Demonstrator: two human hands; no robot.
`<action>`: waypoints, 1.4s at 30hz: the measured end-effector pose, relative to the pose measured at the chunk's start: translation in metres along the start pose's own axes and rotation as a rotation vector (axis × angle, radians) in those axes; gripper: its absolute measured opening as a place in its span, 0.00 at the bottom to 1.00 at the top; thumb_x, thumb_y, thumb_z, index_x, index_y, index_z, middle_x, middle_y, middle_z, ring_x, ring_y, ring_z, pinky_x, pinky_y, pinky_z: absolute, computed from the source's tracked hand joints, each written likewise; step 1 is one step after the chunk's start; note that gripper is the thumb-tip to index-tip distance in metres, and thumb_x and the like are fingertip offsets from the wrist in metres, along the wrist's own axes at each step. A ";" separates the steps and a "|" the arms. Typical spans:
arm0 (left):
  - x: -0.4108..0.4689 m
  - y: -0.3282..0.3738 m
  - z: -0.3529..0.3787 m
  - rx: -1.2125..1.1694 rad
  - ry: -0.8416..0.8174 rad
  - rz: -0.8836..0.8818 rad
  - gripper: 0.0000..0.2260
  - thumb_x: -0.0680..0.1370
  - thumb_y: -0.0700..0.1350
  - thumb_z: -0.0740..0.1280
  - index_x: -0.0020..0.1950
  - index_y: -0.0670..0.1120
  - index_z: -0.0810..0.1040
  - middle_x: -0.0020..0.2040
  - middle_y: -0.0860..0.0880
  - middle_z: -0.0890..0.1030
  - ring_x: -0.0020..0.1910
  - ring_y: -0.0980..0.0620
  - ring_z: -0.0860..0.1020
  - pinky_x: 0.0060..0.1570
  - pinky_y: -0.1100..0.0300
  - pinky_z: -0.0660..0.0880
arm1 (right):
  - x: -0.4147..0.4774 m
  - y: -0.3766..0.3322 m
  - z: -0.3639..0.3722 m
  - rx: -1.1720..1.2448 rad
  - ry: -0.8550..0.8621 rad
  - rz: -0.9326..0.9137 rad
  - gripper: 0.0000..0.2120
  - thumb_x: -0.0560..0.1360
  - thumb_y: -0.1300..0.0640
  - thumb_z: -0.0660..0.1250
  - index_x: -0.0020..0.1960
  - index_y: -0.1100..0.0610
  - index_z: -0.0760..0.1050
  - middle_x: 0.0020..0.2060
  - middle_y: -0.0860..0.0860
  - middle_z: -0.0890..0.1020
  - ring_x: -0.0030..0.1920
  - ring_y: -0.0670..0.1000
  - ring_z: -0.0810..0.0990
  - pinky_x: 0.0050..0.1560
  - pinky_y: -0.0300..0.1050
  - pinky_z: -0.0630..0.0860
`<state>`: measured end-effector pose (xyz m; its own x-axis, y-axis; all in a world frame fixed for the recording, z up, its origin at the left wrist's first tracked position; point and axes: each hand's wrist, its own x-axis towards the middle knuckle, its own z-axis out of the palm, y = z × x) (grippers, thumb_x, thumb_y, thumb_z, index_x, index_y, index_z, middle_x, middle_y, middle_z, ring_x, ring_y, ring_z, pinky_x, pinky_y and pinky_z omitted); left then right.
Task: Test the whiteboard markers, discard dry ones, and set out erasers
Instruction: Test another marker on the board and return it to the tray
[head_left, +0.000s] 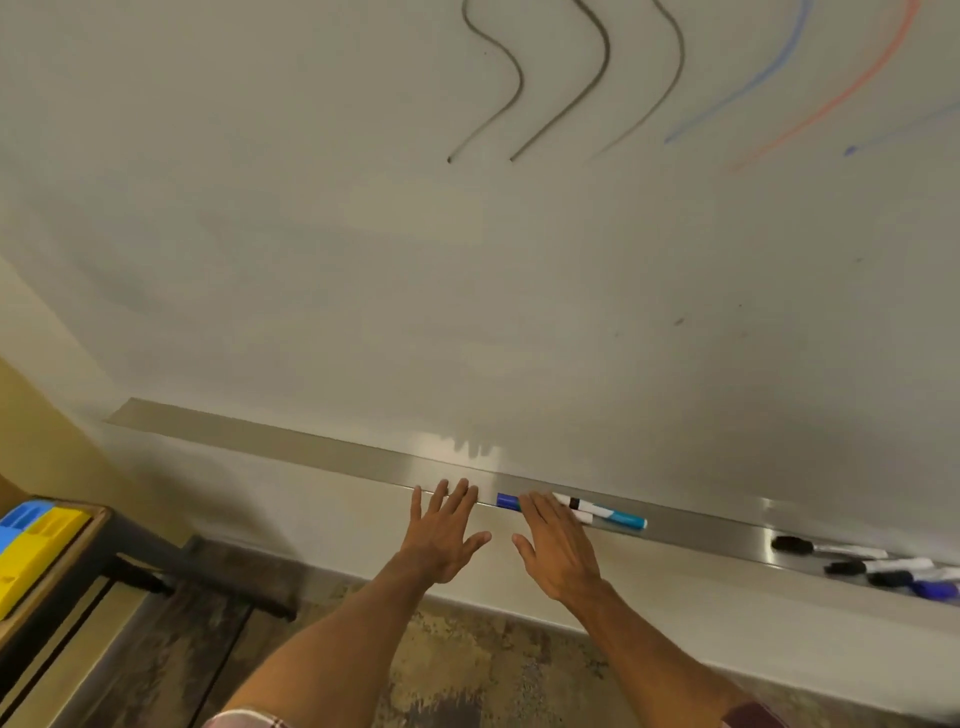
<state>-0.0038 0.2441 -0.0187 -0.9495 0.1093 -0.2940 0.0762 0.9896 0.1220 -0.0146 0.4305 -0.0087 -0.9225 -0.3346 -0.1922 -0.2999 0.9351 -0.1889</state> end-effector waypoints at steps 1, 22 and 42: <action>0.001 -0.005 0.002 0.015 -0.002 0.017 0.57 0.54 0.73 0.16 0.80 0.52 0.40 0.80 0.50 0.40 0.78 0.44 0.38 0.70 0.40 0.33 | 0.001 -0.005 0.003 -0.007 -0.001 0.016 0.29 0.82 0.44 0.50 0.77 0.52 0.44 0.77 0.50 0.49 0.77 0.51 0.47 0.75 0.47 0.45; 0.007 -0.068 -0.007 0.025 -0.022 0.159 0.32 0.81 0.63 0.45 0.80 0.48 0.42 0.80 0.49 0.43 0.79 0.47 0.42 0.76 0.50 0.38 | 0.051 -0.087 0.001 0.027 0.140 0.118 0.18 0.78 0.57 0.64 0.67 0.51 0.69 0.63 0.51 0.73 0.63 0.51 0.69 0.64 0.44 0.65; 0.000 -0.091 -0.094 0.147 0.462 0.399 0.11 0.83 0.45 0.60 0.65 0.50 0.72 0.60 0.50 0.79 0.55 0.49 0.77 0.63 0.52 0.61 | 0.038 -0.122 -0.071 -0.031 0.311 -0.178 0.15 0.82 0.50 0.54 0.62 0.57 0.72 0.54 0.54 0.77 0.53 0.54 0.75 0.52 0.46 0.67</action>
<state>-0.0391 0.1457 0.0590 -0.8701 0.4541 0.1916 0.4621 0.8868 -0.0034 -0.0304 0.3119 0.0753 -0.8834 -0.4459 0.1443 -0.4656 0.8698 -0.1629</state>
